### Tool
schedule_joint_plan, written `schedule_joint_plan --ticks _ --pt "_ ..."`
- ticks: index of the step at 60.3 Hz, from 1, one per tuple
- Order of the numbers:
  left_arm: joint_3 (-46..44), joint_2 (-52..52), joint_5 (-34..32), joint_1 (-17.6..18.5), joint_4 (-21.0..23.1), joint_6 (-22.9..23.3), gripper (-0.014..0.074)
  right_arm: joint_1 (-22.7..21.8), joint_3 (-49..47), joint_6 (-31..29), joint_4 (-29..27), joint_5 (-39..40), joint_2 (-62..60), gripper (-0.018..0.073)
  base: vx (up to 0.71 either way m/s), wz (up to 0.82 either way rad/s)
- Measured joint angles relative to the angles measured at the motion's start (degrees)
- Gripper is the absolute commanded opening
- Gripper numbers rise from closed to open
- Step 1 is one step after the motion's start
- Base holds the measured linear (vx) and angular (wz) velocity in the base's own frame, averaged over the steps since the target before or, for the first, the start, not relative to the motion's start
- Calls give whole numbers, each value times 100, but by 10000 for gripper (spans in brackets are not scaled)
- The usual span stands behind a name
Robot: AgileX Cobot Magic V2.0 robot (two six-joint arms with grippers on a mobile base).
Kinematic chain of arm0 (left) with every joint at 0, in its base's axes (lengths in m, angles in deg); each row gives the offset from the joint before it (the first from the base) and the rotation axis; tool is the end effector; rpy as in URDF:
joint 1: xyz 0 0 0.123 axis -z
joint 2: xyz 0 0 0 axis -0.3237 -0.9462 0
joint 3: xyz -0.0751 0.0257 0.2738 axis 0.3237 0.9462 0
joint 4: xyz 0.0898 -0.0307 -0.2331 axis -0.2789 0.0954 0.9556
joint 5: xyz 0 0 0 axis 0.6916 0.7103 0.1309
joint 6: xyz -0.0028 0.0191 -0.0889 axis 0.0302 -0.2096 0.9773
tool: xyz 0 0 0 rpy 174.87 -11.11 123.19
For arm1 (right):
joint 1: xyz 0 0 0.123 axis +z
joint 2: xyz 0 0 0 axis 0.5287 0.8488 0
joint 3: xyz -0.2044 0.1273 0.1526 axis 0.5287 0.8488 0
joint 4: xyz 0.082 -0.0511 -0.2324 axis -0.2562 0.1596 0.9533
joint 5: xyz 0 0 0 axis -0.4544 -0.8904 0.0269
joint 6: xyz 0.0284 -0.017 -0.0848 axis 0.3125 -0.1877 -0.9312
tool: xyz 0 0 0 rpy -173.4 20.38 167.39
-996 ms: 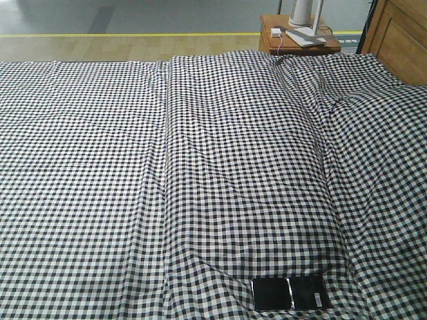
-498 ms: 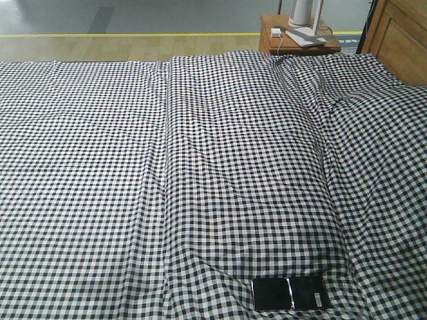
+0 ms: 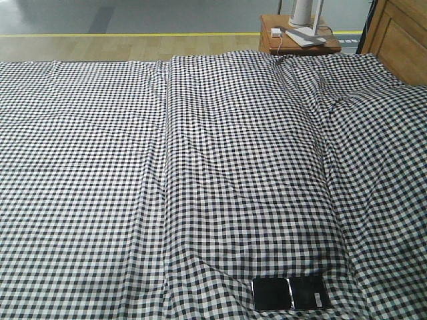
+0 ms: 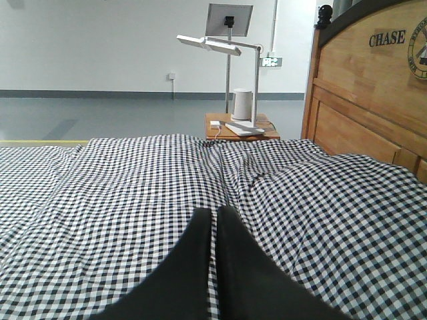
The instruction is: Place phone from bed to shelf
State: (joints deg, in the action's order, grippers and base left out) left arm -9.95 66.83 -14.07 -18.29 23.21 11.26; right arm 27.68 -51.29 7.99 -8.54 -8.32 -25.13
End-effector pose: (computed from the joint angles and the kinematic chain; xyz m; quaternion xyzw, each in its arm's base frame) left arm 0.0559 0.0004 0.1855 0.0367 0.7486 0.0326 0.6612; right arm 0.0567 -0.0037 0.1974 0.0150 0.7100 -0.0339 0.7032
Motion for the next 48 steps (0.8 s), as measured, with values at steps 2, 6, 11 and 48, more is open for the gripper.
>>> schedule_joint_plan --ticks 2,6,11,48 --pt "0 0 0 0 0 0 1 0 0 0 0 84 0 -4 0 0" --pt "0 0 0 0 0 0 1 0 0 0 0 362 0 -4 0 0" --pt "0 0 0 0 0 0 1 0 0 0 0 885 0 -4 0 0" --pt "0 0 0 0 0 0 1 0 -2671 18 -6 450 1338 -4 0 0"
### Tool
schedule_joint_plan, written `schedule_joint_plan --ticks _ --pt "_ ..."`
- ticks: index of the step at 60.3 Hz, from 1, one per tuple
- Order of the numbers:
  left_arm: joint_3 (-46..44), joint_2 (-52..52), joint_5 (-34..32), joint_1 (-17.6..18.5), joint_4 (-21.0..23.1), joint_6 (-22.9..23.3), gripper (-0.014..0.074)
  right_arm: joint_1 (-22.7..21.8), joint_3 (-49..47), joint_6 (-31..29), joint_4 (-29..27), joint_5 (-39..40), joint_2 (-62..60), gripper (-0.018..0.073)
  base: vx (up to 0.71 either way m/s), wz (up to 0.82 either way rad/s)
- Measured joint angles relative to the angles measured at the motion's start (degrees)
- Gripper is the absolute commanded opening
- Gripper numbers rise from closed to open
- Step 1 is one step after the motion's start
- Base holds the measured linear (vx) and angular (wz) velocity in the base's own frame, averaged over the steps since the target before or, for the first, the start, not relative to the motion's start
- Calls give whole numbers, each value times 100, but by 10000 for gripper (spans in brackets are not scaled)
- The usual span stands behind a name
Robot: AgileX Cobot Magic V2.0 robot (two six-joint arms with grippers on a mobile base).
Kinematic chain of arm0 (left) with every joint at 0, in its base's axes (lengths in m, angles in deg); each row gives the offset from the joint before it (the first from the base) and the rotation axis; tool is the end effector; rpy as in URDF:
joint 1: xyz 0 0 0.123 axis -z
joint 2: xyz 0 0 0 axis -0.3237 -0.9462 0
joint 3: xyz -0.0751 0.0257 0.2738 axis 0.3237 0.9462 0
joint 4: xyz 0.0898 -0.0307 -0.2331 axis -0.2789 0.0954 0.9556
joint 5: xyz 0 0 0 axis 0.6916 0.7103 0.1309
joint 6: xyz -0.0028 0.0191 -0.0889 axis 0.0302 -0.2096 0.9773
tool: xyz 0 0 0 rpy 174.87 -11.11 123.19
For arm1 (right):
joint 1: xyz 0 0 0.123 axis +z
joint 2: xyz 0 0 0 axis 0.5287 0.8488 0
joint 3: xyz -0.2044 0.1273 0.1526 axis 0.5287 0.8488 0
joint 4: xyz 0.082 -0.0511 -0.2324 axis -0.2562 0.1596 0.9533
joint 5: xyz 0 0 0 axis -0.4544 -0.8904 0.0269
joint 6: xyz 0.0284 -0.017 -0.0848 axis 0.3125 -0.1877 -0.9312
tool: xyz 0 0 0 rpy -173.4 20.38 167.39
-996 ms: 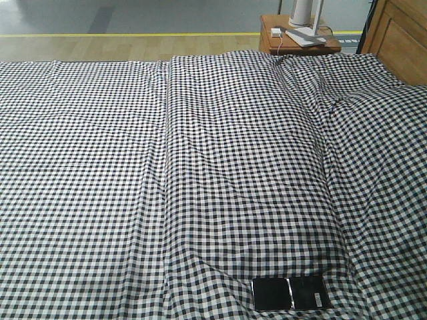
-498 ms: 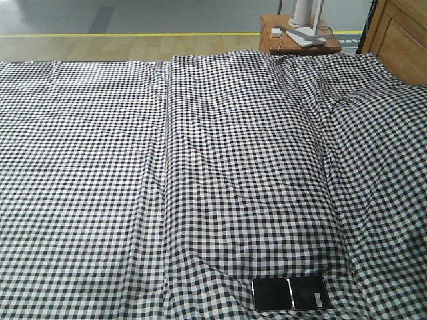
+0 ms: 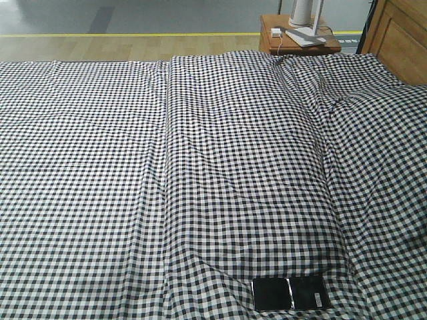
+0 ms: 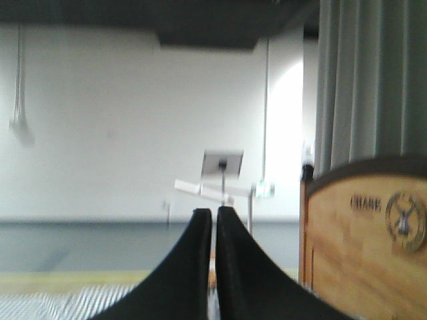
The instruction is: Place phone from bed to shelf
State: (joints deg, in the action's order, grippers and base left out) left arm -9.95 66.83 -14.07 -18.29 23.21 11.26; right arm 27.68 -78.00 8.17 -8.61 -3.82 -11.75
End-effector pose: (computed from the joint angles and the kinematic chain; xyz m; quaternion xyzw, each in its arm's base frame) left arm 0.0559 0.0004 0.1855 0.0367 0.7486 0.0326 0.6612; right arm 0.0528 -0.0039 0.3460 0.0153 0.5924 -0.0388 0.8046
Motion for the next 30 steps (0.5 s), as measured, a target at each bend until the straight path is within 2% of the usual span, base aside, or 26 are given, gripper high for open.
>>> schedule_joint_plan --ticks 10,18,24,30 --pt "0 0 0 0 0 0 1 0 -1080 2 -5 -1018 1244 6 0 0" --pt "0 0 0 0 0 0 1 0 -1581 2 -5 -1665 2232 32 0 0" --pt "0 0 0 0 0 0 1 0 -1696 2 -5 -1975 2876 80 0 0" --pt "0 0 0 0 0 0 1 0 -1696 2 -5 -2287 3391 168 0 0"
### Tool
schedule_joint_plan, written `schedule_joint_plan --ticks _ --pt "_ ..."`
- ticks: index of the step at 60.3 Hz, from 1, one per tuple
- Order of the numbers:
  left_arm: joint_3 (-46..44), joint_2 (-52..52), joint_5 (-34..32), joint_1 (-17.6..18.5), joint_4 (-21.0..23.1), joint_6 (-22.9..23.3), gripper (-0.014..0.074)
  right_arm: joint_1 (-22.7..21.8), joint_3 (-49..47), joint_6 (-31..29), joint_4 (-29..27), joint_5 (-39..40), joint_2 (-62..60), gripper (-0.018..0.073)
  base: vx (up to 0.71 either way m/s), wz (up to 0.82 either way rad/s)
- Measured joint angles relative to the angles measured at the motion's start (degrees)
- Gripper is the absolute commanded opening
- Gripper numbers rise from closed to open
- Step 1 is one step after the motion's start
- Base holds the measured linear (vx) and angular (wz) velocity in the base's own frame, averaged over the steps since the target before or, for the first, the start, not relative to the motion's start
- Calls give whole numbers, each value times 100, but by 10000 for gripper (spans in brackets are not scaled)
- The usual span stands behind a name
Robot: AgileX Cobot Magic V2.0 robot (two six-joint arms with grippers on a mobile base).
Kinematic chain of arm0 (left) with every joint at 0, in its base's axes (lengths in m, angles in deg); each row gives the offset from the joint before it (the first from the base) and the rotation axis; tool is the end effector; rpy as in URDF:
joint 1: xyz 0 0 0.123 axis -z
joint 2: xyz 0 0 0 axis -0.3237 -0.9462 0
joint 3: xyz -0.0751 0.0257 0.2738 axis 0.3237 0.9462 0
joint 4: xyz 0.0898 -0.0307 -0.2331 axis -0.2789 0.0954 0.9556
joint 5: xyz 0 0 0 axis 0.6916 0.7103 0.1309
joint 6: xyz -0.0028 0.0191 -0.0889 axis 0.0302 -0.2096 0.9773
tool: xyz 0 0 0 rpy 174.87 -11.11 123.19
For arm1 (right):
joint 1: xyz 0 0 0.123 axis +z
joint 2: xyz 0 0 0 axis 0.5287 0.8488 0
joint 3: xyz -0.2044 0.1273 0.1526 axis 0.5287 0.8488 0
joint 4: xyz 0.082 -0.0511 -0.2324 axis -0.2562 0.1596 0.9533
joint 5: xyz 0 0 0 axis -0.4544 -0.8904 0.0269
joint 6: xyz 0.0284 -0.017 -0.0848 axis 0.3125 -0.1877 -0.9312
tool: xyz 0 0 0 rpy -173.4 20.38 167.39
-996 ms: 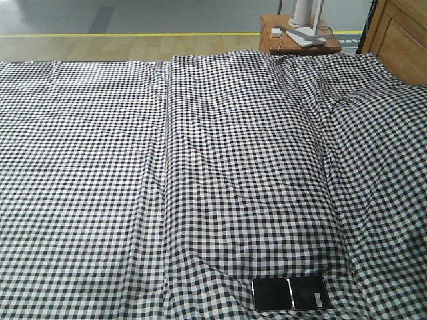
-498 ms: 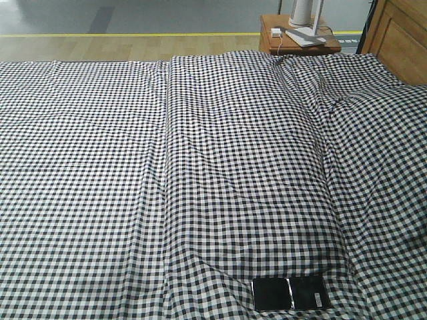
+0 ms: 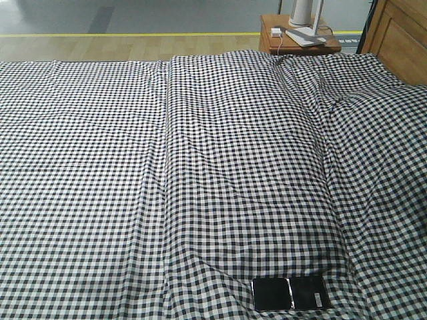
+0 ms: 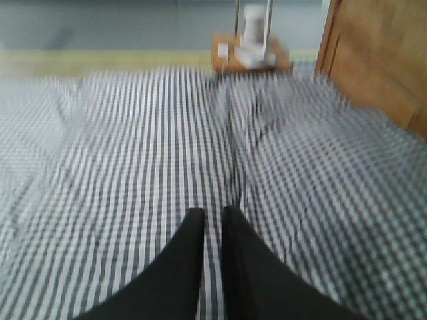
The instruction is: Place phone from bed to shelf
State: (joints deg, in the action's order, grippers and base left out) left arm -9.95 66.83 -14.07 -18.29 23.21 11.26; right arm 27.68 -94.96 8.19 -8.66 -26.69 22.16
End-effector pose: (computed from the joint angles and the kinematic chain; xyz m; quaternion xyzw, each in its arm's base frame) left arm 0.0559 0.0004 0.1855 0.0367 0.7486 0.0326 0.6612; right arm 0.1689 -0.0103 0.3439 0.0132 0.8311 -0.0179 0.5556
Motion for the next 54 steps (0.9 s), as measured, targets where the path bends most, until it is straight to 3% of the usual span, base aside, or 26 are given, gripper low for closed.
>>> schedule_joint_plan --ticks 17,24,38,54 --pt "0 0 0 0 0 0 1 0 0 -51 0 -423 1097 578 0 0" --pt "0 0 0 0 0 0 1 0 0 -51 0 -423 1308 699 0 0" --pt "0 0 0 0 0 0 1 0 -36 44 0 -520 1384 701 0 0" --pt "0 0 0 0 0 0 1 -28 -806 261 0 -1724 2022 684 0 0"
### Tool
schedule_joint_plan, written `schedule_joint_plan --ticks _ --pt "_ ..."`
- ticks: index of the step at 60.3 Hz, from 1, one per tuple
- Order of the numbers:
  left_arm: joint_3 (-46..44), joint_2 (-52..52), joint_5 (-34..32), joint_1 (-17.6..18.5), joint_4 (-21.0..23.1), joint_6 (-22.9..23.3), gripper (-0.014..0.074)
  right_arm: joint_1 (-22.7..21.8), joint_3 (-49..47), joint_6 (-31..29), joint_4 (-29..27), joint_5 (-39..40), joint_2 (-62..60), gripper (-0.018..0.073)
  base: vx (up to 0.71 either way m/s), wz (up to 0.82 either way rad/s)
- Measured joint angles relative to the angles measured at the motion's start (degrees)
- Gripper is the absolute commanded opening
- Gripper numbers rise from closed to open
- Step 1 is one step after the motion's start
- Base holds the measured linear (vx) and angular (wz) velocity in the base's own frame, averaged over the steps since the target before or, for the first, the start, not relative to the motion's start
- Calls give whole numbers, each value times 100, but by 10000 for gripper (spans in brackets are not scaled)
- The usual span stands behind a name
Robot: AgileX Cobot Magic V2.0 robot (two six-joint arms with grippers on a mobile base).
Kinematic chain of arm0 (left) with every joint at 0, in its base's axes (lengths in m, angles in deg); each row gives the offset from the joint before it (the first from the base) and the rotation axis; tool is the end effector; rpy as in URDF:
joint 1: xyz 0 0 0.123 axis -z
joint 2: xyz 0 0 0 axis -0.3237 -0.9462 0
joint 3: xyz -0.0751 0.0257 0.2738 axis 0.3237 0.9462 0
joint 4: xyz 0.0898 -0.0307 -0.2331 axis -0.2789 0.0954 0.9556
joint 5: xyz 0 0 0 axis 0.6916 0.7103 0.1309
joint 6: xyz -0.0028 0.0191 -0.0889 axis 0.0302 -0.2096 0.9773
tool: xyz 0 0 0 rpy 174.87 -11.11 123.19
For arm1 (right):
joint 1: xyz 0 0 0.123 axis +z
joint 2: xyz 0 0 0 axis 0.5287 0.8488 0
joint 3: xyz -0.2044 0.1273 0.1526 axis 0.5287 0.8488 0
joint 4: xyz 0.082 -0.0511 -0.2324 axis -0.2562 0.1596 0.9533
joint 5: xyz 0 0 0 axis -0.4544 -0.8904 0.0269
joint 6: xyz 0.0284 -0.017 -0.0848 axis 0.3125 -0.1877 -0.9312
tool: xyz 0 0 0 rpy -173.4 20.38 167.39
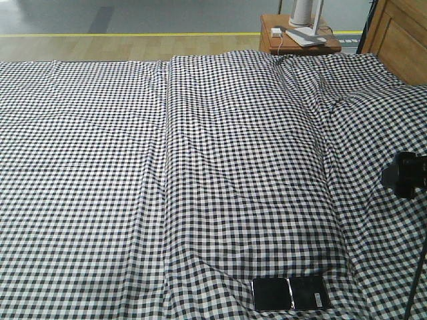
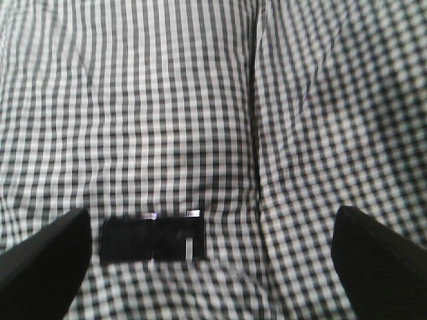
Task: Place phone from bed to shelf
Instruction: 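Lower the right gripper over the black phone on the bed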
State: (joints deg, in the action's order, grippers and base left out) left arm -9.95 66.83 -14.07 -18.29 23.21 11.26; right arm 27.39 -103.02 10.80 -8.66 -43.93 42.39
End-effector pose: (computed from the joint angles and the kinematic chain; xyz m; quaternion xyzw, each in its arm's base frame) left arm 0.0559 0.0004 0.1855 0.0367 0.7486 0.0326 0.6612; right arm 0.2306 -0.0146 0.2967 0.0354 0.9443 0.0075 0.3272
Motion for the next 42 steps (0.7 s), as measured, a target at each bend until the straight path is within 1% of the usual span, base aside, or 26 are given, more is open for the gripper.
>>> schedule_joint_plan --ticks 6,11,20,27,34,42 --pt "0 0 0 0 0 0 1 -243 -376 -43 -140 -444 396 679 0 0" --pt "0 0 0 0 0 0 1 -628 -652 -340 -455 -707 721 673 0 0" --pt "0 0 0 0 0 0 1 -1450 -1018 -1334 -1354 -1020 1408 664 0 0" --pt "0 0 0 0 0 0 1 -1900 -1256 -1916 -1826 -1050 2031 659 0 0" --pt "0 0 0 0 0 0 1 -2155 -1521 -2345 -2056 -1113 2720 653 0 0" --pt "0 0 0 0 0 0 1 -2267 -1849 -2812 -2259 -1292 3553 650 0 0"
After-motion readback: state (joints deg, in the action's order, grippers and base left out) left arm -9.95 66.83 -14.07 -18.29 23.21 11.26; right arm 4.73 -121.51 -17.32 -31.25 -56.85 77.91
